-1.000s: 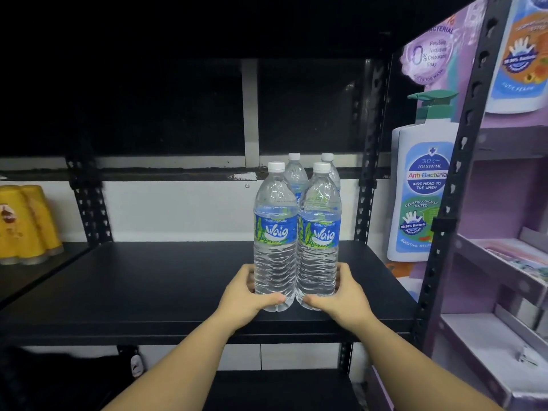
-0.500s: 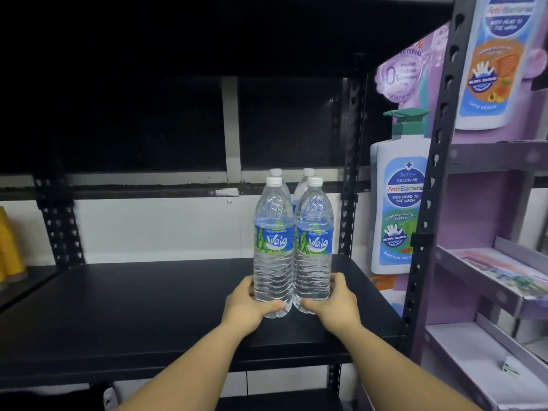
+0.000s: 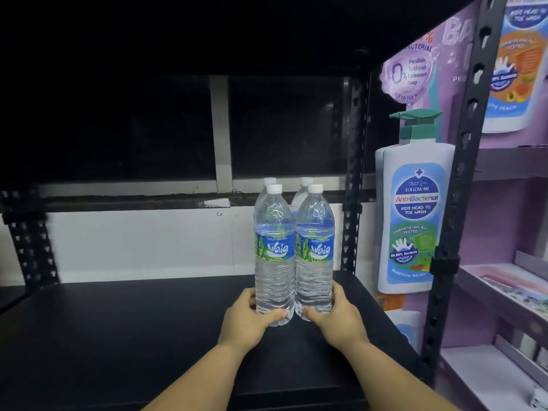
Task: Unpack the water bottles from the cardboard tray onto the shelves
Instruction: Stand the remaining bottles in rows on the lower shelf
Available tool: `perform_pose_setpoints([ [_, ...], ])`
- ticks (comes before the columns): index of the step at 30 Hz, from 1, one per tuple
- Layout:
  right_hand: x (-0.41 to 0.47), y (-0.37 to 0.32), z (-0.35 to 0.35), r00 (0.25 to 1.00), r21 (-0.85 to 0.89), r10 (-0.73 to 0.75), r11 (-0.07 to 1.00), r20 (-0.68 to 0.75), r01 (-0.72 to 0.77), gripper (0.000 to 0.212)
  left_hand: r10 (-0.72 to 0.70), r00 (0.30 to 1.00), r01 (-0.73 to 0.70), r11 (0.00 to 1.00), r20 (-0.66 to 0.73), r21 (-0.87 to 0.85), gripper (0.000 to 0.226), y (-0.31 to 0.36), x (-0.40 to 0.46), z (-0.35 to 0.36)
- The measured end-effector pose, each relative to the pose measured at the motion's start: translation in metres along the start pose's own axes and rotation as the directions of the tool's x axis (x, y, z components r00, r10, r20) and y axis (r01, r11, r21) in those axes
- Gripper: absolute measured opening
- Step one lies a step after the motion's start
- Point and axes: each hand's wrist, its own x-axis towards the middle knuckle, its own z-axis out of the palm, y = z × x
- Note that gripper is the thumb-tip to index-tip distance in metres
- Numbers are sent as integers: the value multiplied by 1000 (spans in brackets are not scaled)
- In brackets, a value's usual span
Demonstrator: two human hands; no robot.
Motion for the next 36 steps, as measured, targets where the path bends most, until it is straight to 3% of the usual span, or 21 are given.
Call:
perform_pose_setpoints([
  [5, -2, -7, 3, 1000, -167, -24, 986, 5, 24, 80, 42, 998, -41, 999, -42, 19, 73, 1, 0, 3],
  [12, 6, 4, 7, 997, -5, -1, 1000, -79, 1, 59, 60, 995, -61, 998, -79, -6, 55, -3, 2, 3],
  [16, 6, 4, 7, 997, -46, -21, 999, -78, 17, 53, 63, 995, -66, 997, -78, -38, 56, -5, 4, 4],
  [27, 5, 2, 8, 996, -89, -23, 996, -83, 15, 61, 69, 995, -72, 996, -65, -53, 64, -8, 7, 5],
  [36, 4, -2, 7, 996, -56, -16, 998, -91, 11, 72, 128, 991, -125, 988, -31, 87, 68, -8, 7, 2],
])
